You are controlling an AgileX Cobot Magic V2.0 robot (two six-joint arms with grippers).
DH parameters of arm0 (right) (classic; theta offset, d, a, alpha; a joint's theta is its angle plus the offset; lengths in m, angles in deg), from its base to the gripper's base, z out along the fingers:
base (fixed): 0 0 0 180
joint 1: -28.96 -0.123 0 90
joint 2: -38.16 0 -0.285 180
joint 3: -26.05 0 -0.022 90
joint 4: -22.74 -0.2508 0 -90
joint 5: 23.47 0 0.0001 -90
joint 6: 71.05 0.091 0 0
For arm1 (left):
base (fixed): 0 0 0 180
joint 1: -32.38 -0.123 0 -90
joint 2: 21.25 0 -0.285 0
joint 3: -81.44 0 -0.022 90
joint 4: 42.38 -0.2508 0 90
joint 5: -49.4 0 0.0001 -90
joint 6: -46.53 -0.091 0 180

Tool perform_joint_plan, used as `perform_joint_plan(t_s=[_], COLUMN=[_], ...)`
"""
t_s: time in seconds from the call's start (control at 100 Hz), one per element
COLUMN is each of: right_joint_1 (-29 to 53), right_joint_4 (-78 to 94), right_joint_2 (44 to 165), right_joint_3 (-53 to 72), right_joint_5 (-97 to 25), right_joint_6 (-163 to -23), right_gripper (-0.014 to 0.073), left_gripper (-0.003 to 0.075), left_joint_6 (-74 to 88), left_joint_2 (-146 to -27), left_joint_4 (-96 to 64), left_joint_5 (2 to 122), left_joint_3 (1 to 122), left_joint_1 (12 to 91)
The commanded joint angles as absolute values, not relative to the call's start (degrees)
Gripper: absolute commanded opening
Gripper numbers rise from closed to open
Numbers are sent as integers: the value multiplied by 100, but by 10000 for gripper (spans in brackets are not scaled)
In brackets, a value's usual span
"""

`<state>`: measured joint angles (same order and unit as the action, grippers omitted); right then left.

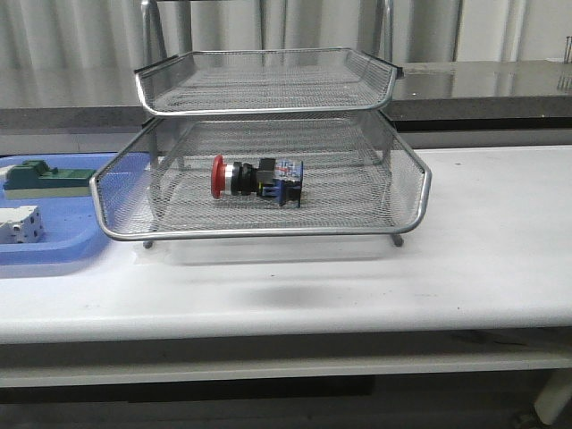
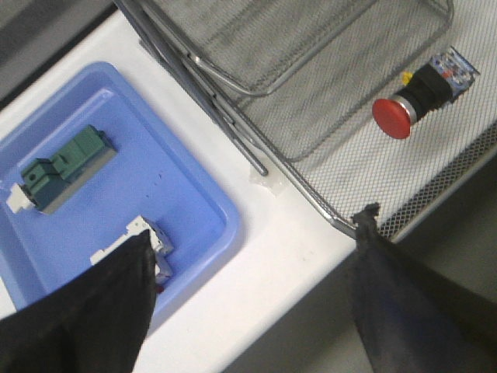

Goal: Place button on rack with both arms

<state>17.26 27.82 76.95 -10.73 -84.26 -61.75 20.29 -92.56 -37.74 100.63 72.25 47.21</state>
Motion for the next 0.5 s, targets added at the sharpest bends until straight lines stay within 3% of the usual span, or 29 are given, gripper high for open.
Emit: perform_joint_plan(t_s=[0.0,0.49], right_joint_1=[1737,1737], right_joint_4=[2861,2861], right_joint_2=[7712,7712], right_joint_3=[-942,-942], right_joint_5=[-8151,-8151], right_joint_6=[-6193,-6193], right_gripper=[-67,-67], left_gripper=[493,493], left_joint_6=[2096,2429], left_joint_2=[-8622,-5944], left_joint_4=[-3616,-3166], left_joint_5=[8911,5457], left_joint_3=[6714,3197], left_joint_1=[4702,4702])
